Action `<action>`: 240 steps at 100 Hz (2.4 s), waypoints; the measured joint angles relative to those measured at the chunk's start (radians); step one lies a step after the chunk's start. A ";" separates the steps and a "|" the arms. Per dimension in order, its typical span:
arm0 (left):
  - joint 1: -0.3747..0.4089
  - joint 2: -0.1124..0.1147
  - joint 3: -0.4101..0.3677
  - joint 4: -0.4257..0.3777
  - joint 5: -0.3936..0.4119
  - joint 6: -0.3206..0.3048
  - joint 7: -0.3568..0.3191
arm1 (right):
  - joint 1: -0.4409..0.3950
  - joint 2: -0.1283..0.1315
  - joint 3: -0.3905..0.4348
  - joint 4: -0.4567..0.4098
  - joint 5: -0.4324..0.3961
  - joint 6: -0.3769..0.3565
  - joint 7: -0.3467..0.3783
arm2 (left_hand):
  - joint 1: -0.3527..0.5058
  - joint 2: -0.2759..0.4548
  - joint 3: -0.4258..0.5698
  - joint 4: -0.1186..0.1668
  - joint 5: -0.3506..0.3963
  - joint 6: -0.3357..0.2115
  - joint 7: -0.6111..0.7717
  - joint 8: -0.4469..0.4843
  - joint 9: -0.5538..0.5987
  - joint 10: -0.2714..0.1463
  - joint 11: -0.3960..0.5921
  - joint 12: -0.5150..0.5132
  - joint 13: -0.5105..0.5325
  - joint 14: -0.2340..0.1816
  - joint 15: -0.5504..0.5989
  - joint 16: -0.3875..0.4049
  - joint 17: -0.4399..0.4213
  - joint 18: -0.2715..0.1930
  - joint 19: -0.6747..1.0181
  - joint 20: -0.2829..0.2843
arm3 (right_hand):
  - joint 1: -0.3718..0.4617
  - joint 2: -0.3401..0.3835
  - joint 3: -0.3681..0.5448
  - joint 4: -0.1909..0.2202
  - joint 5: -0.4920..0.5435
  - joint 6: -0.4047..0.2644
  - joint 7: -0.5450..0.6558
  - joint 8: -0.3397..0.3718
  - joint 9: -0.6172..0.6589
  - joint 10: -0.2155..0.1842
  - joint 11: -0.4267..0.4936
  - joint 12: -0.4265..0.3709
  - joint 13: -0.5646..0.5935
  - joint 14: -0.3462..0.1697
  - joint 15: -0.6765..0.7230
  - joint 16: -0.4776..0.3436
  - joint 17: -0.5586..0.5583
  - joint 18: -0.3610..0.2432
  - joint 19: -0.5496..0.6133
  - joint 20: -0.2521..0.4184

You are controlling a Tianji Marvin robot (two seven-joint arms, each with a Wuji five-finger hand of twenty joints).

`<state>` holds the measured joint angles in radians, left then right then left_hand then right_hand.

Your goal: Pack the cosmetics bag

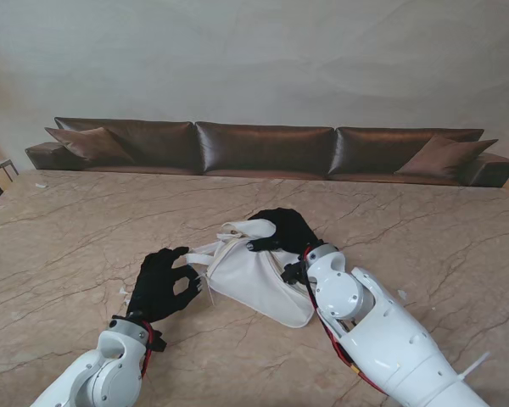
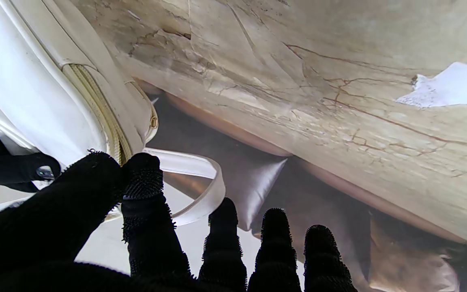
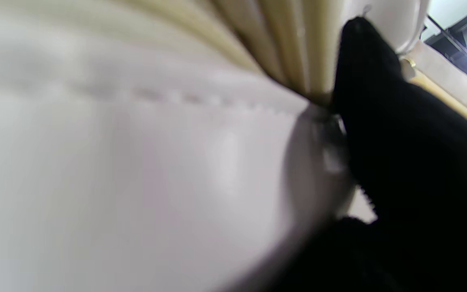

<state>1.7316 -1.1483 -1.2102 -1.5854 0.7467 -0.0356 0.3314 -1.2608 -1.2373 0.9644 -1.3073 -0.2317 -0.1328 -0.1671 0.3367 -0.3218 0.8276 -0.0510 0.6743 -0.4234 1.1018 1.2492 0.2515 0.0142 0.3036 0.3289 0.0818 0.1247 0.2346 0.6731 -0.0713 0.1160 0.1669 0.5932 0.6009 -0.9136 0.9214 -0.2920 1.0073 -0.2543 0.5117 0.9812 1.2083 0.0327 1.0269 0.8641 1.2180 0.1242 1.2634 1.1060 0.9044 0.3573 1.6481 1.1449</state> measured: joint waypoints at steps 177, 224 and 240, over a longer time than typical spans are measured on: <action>-0.012 -0.012 0.064 0.068 -0.290 -0.121 -0.081 | -0.029 0.038 0.078 -0.083 0.015 0.034 0.106 | 0.031 0.018 0.002 -0.015 -0.414 0.248 -0.488 -0.774 0.033 0.028 0.005 0.001 0.209 0.112 -0.047 -0.248 0.105 0.181 0.102 0.057 | 0.125 -0.075 -0.043 0.011 0.043 -0.050 0.000 0.056 0.010 0.034 0.024 0.012 -0.002 0.041 -0.001 0.002 -0.015 0.015 0.006 0.024; -0.013 -0.007 -0.004 0.056 -0.233 -0.072 -0.135 | -0.002 0.071 0.052 -0.103 -0.018 0.126 0.190 | 0.030 0.003 -0.050 -0.015 -0.527 0.412 -0.927 -0.757 -0.022 0.017 -0.057 -0.036 0.128 0.063 -0.053 -0.264 0.023 0.082 0.212 -0.104 | 0.125 -0.071 -0.042 0.011 0.042 -0.050 0.000 0.057 0.010 0.032 0.024 0.014 -0.002 0.041 -0.001 0.003 -0.039 0.011 0.006 0.025; -0.020 0.008 -0.034 0.048 -0.203 -0.038 -0.186 | 0.027 0.071 0.026 -0.080 -0.093 0.143 0.169 | 0.020 0.004 -0.075 -0.007 -0.527 0.417 -0.928 -0.820 -0.063 0.016 -0.159 -0.034 0.021 0.023 -0.087 -0.265 -0.003 0.046 0.039 -0.096 | 0.125 -0.067 -0.023 0.015 0.023 -0.026 0.037 0.013 0.009 0.032 0.025 0.009 -0.010 0.041 -0.001 0.006 -0.047 -0.012 0.006 0.022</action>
<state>1.7121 -1.1400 -1.2443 -1.5377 0.5440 -0.0734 0.1457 -1.2340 -1.1660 0.9902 -1.3875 -0.3249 0.0105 0.0017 0.3562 -0.3175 0.7527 -0.0583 0.1475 -0.0061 0.1742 0.4296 0.1886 0.0301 0.1442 0.2945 0.1033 0.1477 0.1477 0.4084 -0.0739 0.1624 0.2057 0.4973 0.7263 -0.9802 0.8984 -0.2774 1.0300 -0.2807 0.5490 0.9937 1.2169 0.0649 1.0516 0.8733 1.2078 0.1656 1.2623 1.1124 0.8577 0.3450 1.6541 1.1666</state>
